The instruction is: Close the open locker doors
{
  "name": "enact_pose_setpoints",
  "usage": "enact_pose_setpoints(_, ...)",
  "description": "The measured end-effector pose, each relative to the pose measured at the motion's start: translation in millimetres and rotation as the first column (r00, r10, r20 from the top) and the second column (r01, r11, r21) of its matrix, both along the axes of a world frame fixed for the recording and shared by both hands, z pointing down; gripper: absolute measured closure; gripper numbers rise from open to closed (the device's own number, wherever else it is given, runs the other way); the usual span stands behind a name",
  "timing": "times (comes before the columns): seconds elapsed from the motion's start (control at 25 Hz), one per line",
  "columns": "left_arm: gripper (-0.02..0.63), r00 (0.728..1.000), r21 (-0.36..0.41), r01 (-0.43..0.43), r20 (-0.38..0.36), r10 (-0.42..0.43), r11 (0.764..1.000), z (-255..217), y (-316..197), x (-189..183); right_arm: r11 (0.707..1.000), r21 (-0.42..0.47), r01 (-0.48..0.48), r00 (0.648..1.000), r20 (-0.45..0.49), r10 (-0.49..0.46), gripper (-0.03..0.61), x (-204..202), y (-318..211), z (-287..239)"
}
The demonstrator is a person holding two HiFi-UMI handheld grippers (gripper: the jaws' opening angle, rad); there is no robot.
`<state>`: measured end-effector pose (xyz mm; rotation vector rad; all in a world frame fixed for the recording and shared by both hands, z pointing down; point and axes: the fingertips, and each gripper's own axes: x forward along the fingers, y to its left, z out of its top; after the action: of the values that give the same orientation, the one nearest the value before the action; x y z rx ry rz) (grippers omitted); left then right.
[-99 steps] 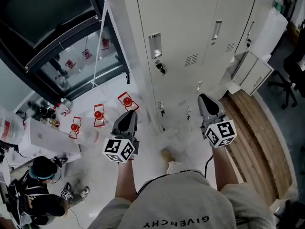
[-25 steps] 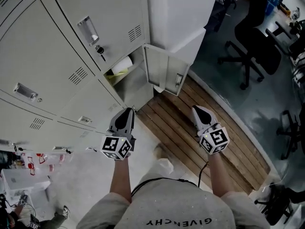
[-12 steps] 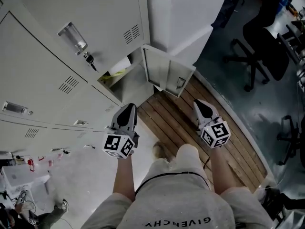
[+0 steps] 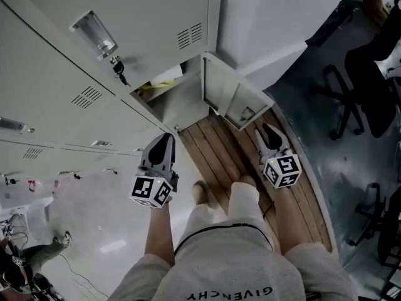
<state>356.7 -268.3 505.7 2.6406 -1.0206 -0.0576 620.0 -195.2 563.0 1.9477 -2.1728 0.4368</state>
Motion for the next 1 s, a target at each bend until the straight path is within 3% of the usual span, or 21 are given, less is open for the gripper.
enact_pose_setpoints(0.2,0.597,0.998,-0.009,0.060,0.020,-0.060,0.998,13.5,-0.9,10.4,0.998,-0.051,0.025,0.997,-0.067,-0.028,0.453,22.5,-22.3,20.3)
enact_pose_setpoints(0.52,0.597,0.993,-0.024,0.116,0.037,-0.115,0.993,25.6,4.4,23.5,0.987,-0.047,0.151,0.987,-0.051,-0.153,0.442,22.8,-46.4,32.9)
enact_pose_setpoints(1.0,0.597,0.989,-0.030,0.147,0.035,-0.146,0.989,30.2,12.7,5.7,0.983,-0.041,0.179,0.983,-0.038,-0.180,0.469,-0.7,-39.9,35.8)
